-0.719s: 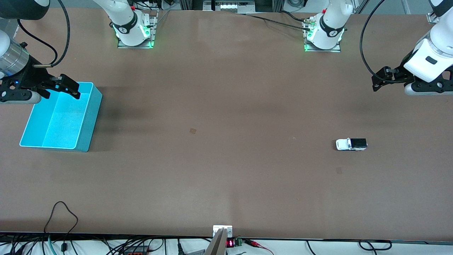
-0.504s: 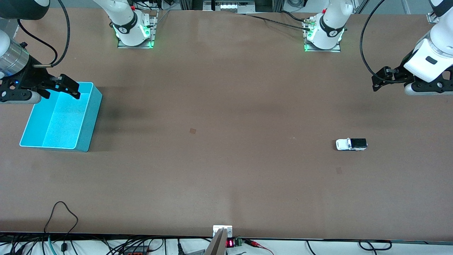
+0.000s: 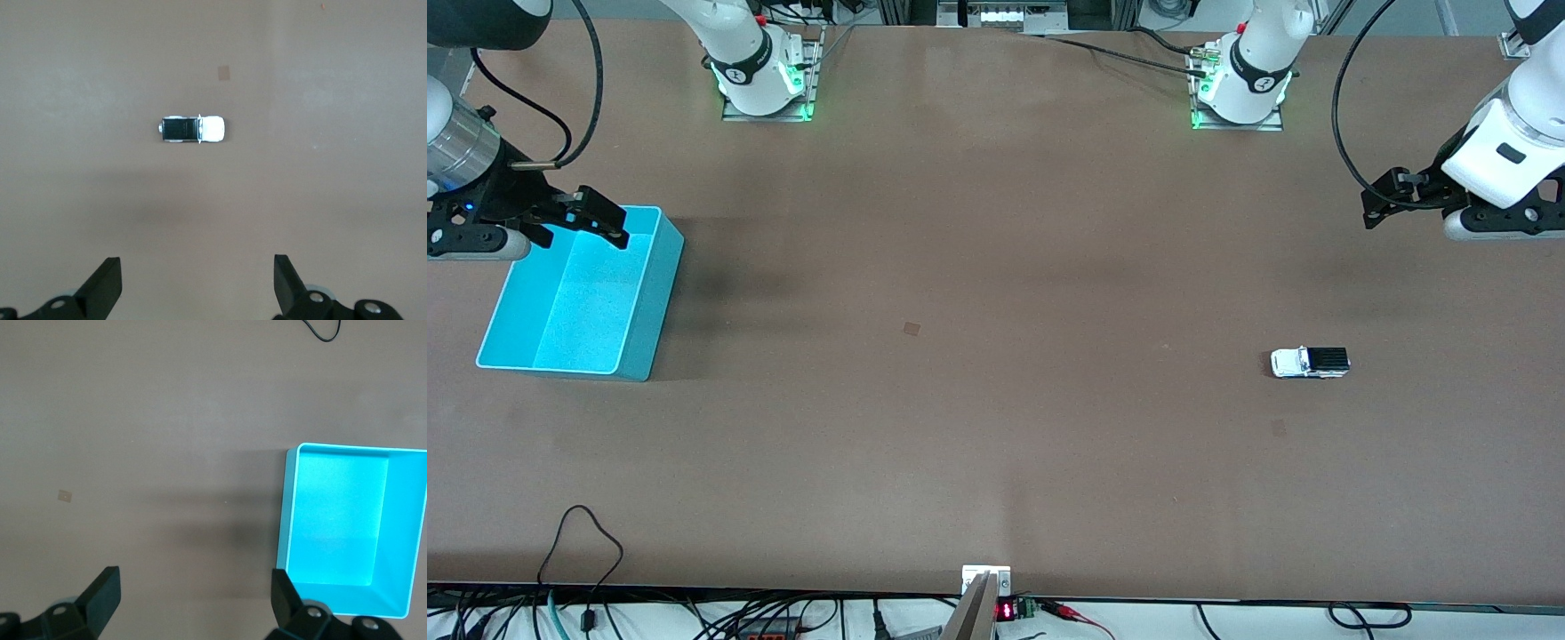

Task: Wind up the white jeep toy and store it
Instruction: 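Reach the left gripper down toward the white toy jeep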

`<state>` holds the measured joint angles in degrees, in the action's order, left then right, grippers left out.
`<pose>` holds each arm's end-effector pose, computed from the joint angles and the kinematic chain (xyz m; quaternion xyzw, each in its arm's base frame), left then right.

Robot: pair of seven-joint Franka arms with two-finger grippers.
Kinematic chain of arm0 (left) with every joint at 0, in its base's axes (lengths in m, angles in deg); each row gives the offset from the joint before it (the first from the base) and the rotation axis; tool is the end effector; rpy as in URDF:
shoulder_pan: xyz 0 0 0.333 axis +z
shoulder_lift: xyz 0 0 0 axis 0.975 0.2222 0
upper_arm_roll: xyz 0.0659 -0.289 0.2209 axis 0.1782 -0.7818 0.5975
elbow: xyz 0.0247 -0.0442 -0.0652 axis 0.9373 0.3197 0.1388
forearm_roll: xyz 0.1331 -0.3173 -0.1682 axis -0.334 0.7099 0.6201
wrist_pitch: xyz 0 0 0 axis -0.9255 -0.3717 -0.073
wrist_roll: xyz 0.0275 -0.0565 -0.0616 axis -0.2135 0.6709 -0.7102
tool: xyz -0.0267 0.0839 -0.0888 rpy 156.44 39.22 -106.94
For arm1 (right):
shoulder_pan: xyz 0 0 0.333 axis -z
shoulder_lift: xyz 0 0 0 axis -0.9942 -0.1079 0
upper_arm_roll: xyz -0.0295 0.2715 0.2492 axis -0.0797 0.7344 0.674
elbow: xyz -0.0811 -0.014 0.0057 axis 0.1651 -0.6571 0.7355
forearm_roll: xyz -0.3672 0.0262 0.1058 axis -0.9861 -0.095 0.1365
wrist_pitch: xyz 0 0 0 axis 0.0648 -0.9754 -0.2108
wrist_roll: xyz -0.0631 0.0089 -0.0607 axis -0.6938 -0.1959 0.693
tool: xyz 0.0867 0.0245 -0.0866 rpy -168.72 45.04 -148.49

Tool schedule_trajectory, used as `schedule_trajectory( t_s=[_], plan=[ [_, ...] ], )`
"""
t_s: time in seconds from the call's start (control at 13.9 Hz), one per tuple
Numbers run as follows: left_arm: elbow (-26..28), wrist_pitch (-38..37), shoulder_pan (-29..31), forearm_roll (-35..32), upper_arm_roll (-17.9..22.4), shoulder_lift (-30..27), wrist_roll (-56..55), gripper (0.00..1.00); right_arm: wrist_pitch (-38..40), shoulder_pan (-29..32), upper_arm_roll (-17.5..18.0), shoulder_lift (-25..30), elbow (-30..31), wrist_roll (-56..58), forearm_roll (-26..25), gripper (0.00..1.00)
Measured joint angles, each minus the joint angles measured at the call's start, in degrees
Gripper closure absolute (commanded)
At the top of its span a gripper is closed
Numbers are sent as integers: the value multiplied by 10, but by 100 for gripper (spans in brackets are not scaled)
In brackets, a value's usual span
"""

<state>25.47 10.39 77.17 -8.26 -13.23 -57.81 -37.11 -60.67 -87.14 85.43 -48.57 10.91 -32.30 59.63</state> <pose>0.5162 -0.0236 0.6166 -0.9991 -0.0131 0.0205 0.0333 0.5596 0.0390 0.6215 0.9999 -0.0005 0.0153 0.0040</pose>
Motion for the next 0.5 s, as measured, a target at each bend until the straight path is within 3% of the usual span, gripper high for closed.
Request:
schedule_trajectory(
  t_s=[0.5],
  plan=[
    [-1,-78,-6,1,-1,6,10,0,0,0,0,0,0,0,0,0]
  ],
)
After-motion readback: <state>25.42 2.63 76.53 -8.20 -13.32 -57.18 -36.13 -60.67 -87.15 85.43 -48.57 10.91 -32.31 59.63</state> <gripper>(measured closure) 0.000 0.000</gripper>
